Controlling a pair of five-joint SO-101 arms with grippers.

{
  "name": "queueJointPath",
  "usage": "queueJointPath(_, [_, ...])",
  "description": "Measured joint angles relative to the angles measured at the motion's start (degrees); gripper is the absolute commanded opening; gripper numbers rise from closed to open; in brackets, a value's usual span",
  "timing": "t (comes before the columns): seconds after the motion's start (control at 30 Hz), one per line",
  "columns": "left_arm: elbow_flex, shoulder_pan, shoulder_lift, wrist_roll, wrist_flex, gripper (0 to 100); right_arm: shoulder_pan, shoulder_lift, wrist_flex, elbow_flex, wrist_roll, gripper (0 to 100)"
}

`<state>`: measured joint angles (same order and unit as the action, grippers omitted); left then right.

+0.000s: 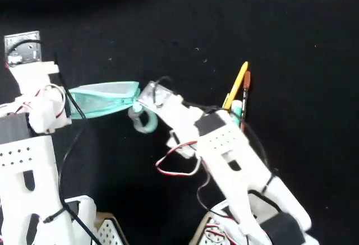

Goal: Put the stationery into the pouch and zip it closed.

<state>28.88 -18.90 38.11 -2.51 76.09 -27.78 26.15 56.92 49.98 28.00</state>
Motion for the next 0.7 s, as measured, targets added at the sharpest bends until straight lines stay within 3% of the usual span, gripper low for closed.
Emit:
queueJointPath(0.23, [-0.09,-0.35,-0.62,0.0,-0.35,3,-0.53,-13.01,-8.62,-5.71,-0.7,19.3])
queueJointPath(0.7, [0.0,-1.32,-2.2,-0.09,-1.32,3,-0.44,-35.52,-9.76,-19.52,-0.79,18.0])
